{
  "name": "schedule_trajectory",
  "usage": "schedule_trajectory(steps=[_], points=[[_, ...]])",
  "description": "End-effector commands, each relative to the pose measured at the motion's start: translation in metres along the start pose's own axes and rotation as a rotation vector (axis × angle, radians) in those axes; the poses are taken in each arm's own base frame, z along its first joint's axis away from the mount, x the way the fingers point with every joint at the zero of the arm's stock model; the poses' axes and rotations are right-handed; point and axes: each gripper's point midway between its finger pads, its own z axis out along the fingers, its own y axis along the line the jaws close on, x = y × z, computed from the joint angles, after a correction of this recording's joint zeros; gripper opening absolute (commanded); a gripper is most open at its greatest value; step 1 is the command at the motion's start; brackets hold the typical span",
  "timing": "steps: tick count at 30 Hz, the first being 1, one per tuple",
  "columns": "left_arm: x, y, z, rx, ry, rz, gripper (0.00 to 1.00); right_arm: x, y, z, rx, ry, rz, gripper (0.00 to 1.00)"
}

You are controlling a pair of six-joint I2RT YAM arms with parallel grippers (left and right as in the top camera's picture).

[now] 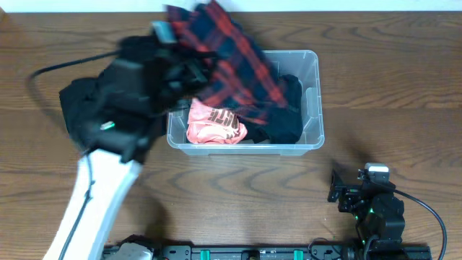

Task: Pack container
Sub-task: 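Lift the plaid shirt with the left gripper into the bin, release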

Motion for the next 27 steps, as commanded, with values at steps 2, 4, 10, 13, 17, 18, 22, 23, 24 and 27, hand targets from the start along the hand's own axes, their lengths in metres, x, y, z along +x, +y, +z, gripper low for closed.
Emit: schedule_trajectory(steps=[2,4,10,13,17,18,22,23,24,27], points=[[-0.003,0.004,0.036,-0.071,-0.118,-0.095,0.06,0.002,-0.002,0.001,0.006,0.002,0.022,0.99],[0.008,0.009,0.055,-0.087,-0.089,-0.152,0.06,0.002,-0.002,0.001,0.006,0.002,0.022,0.99],[0.024,0.054,0.087,-0.251,-0.075,-0.218,0.06,0.002,-0.002,0.001,0.006,0.002,0.022,0.99],[0.026,0.096,0.083,-0.427,-0.108,-0.209,0.06,0.002,-0.002,0.001,0.006,0.002,0.022,0.99],[0.024,0.127,0.073,-0.575,-0.135,-0.135,0.07,0.002,-0.002,0.001,0.006,0.002,0.022,0.99],[0.024,0.128,0.072,-0.583,-0.129,-0.097,0.21,0.002,-0.002,0.001,0.006,0.002,0.022,0.99],[0.023,0.129,0.067,-0.602,-0.071,0.083,0.77,0.002,-0.002,0.001,0.006,0.002,0.022,0.99],[0.021,0.130,0.063,-0.609,-0.065,0.107,0.81,0.002,-0.002,0.001,0.006,0.002,0.022,0.99],[0.017,0.132,0.056,-0.618,-0.060,0.137,0.82,0.002,-0.002,0.001,0.006,0.002,0.022,0.99],[-0.005,0.136,0.030,-0.644,-0.082,0.178,0.88,0.002,-0.002,0.001,0.006,0.002,0.022,0.99]])
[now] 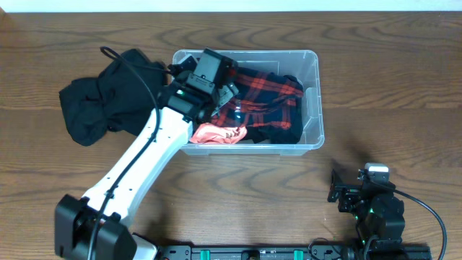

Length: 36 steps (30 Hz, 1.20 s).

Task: Pack container
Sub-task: 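Lift the plaid shirt with the left gripper into the bin, release, then move the left gripper back to the black garment and grasp it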

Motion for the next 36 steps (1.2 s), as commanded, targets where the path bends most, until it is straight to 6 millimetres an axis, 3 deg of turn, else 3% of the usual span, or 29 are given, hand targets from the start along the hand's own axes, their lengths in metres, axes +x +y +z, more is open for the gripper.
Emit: schedule_trajectory(steps=[1,8,13,21,25,29,36], points=[[-0.042,0.023,-0.034,-0.011,-0.101,0.083,0.90,0.002,-0.002,0.001,0.007,0.002,0.022,0.99],[-0.119,0.132,-0.084,-0.116,-0.194,-0.093,0.93,0.002,-0.002,0.001,0.007,0.002,0.022,0.99],[-0.146,0.195,-0.082,-0.050,-0.111,-0.219,0.93,0.002,-0.002,0.001,0.007,0.002,0.022,0.99],[-0.152,0.298,-0.019,0.005,0.103,-0.426,0.97,0.002,-0.002,0.001,0.007,0.002,0.022,0.99],[-0.149,0.331,0.009,0.046,0.155,-0.459,0.98,0.002,-0.002,0.001,0.007,0.002,0.022,0.99],[-0.149,0.354,0.035,0.060,0.170,-0.464,1.00,0.002,-0.002,0.001,0.007,0.002,0.022,0.99],[-0.146,0.360,0.083,0.155,0.202,-0.437,0.99,0.002,-0.002,0.001,0.007,0.002,0.022,0.99]])
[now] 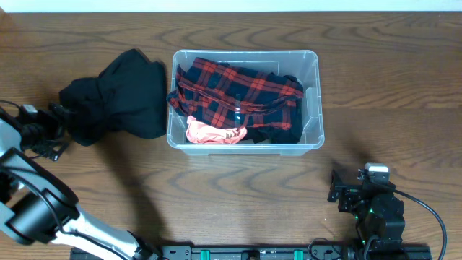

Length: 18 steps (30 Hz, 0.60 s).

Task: Pack container
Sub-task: 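Move the left gripper back to the black garment and grasp it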

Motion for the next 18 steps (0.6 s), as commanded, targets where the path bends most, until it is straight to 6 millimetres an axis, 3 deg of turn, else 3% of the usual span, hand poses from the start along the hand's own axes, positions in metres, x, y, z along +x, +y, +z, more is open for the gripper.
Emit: schedule_trajectory(steps=[1,4,5,7,9,10,12,13,18], points=[[0.001,0.001,0.019,0.050,0.040,0.030,0.98,0.002,-0.002,0.001,0.006,0.002,0.022,0.99],[-0.003,0.005,0.032,0.063,0.042,0.033,1.00,0.002,-0.002,0.001,0.006,0.002,0.022,0.99],[-0.004,0.003,0.035,0.080,0.040,0.038,0.94,0.002,-0.002,0.001,0.006,0.002,0.022,0.99],[-0.006,-0.002,0.037,0.120,0.039,0.046,0.70,0.002,-0.002,0.001,0.006,0.002,0.022,0.99],[-0.006,-0.009,0.036,0.160,0.039,0.060,0.30,0.002,-0.002,0.001,0.006,0.002,0.022,0.99],[-0.007,-0.012,0.035,0.177,0.037,0.064,0.20,0.002,-0.002,0.001,0.006,0.002,0.022,0.99],[-0.008,-0.020,0.034,0.219,0.038,0.072,0.19,0.002,-0.002,0.001,0.006,0.002,0.022,0.99],[-0.007,-0.023,0.033,0.237,0.042,0.073,0.07,0.002,-0.002,0.001,0.006,0.002,0.022,0.99],[0.002,-0.059,0.013,0.434,0.089,0.075,0.06,0.002,-0.002,0.001,0.006,0.002,0.022,0.99]])
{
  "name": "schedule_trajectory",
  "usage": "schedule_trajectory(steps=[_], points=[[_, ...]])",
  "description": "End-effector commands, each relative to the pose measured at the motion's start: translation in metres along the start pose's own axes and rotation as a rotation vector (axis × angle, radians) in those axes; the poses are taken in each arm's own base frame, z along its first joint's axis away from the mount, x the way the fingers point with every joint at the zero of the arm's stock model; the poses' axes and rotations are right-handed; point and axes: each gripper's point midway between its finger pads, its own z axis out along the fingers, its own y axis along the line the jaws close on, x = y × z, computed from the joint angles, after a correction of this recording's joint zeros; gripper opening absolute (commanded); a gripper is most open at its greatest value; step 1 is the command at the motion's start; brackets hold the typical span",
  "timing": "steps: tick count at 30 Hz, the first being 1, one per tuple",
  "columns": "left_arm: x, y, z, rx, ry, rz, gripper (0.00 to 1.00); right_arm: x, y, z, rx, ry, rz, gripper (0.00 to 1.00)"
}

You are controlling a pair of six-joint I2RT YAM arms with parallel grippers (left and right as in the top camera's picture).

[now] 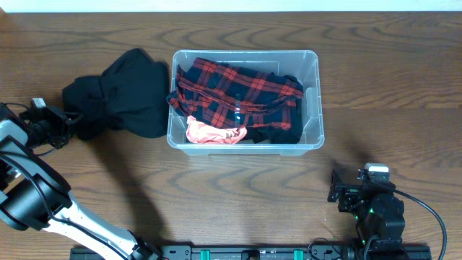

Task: Pack container
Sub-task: 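Move the left gripper back to the black garment and grasp it, then carry the black garment with the left gripper into the bin, release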

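Observation:
A clear plastic container (312,79) stands mid-table. Inside it a red plaid shirt (238,94) is spread over a pink garment (213,132) and a black garment (285,128). Another black garment (119,97) lies bunched on the table just left of the container. My left gripper (66,124) is low at the far left, its fingers at that garment's left edge; whether they pinch the cloth does not show. My right gripper (336,188) rests near the front right of the table, far from the container and holding nothing.
The left arm (29,195) curves up along the table's left edge. A cable (426,209) trails from the right arm's base. Bare wood lies in front of the container and to its right.
My left gripper has moved slightly up and right, against the black garment's left edge. That edge has shifted a little. The container's contents and the right arm are unchanged.
First my left gripper held the plaid shirt up above the container's left side. Then it was down inside the container with the shirt. After that the shirt lay spread in the container and the gripper was at the far left by the black garment, where it is now.

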Motion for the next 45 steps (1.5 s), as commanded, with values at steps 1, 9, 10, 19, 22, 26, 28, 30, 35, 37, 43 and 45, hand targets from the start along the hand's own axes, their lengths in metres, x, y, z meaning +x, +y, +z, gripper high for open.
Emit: schedule_trajectory(steps=[1,9,10,19,22,26,28,30,35,37,43,45], points=[[0.008,-0.043,-0.011,0.188,0.048,0.017,0.06,0.001,-0.002,0.000,0.007,0.002,0.022,0.99],[0.036,-0.147,-0.112,0.217,-0.080,0.197,0.06,0.001,-0.002,0.000,0.007,0.002,0.022,0.99],[0.042,-0.163,-0.128,0.224,-0.112,0.240,0.06,0.001,-0.002,0.000,0.007,0.002,0.022,0.99],[0.151,-0.304,-0.247,0.394,-0.385,0.573,0.06,0.001,-0.002,0.000,0.007,0.002,0.022,0.99],[0.201,-0.349,-0.267,0.523,-0.392,0.700,0.06,0.001,-0.002,0.000,0.007,0.002,0.022,0.99],[0.259,-0.399,-0.283,0.713,-0.348,0.846,0.06,0.001,-0.002,0.000,0.007,0.002,0.022,0.99],[0.272,-0.414,-0.280,0.752,-0.344,0.858,0.06,0.001,-0.002,0.000,0.007,0.002,0.022,0.99],[0.279,-0.425,-0.266,0.754,-0.347,0.851,0.06,0.001,-0.002,0.000,0.007,0.002,0.022,0.99],[0.313,-0.461,-0.204,0.784,-0.256,0.911,0.06,0.001,-0.002,0.000,0.007,0.002,0.022,0.99],[0.329,-0.474,-0.173,0.791,-0.213,0.917,0.06,0.001,-0.002,0.000,0.007,0.002,0.022,0.99],[0.372,-0.497,-0.074,0.772,-0.144,0.921,0.06,0.001,-0.002,0.000,0.007,0.002,0.022,0.99],[0.380,-0.496,-0.049,0.747,-0.139,0.917,0.06,0.001,-0.002,0.000,0.007,0.002,0.022,0.99]])
